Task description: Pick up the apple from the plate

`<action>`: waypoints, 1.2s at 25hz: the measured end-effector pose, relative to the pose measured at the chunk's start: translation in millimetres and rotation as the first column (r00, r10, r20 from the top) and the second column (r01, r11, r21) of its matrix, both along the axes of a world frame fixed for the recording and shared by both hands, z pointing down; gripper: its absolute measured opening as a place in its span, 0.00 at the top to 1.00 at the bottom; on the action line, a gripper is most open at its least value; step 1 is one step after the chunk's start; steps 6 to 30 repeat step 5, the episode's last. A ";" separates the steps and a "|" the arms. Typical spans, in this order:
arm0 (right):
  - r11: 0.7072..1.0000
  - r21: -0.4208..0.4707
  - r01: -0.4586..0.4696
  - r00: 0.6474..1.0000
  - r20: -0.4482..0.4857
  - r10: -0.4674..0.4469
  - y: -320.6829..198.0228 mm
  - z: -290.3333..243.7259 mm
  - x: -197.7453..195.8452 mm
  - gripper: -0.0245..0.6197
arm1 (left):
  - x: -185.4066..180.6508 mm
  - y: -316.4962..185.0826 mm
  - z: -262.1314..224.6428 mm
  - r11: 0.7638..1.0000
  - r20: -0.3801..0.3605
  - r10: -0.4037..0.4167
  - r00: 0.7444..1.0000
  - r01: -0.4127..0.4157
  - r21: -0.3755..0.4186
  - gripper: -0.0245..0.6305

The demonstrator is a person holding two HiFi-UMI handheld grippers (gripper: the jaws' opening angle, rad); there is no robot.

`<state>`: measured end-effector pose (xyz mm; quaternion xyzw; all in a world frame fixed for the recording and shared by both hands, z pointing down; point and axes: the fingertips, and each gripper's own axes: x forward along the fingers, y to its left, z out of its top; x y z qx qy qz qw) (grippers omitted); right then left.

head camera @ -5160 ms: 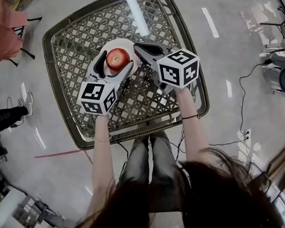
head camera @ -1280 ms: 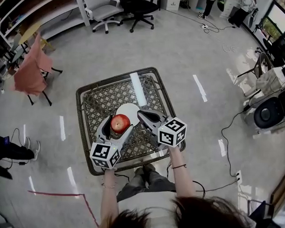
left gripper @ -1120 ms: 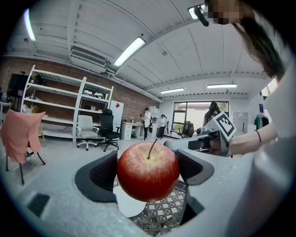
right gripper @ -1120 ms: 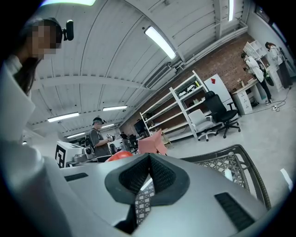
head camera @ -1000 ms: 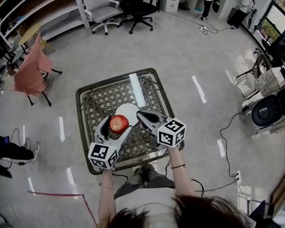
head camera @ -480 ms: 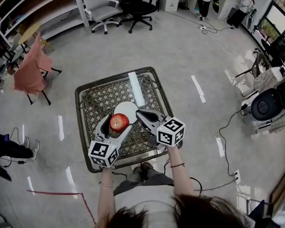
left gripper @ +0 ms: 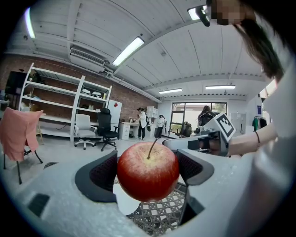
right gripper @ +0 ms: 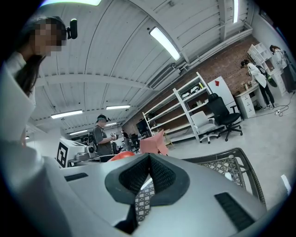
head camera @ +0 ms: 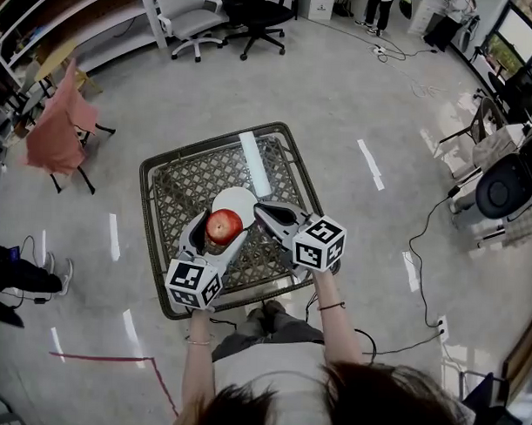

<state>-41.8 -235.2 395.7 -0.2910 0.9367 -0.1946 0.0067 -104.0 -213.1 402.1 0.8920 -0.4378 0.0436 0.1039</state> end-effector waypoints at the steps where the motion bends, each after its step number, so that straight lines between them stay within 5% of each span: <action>1: 1.000 0.001 0.000 1.000 0.000 0.000 0.2 0.5 -0.4 0.95 | -0.4 0.3 0.7 1.000 0.000 0.000 1.000 0.000 0.000 0.34; 30: 1.000 0.001 0.001 1.000 0.002 -0.001 1.1 1.9 -0.1 0.95 | -0.5 1.5 2.2 1.000 0.001 0.000 1.000 0.000 -0.001 0.34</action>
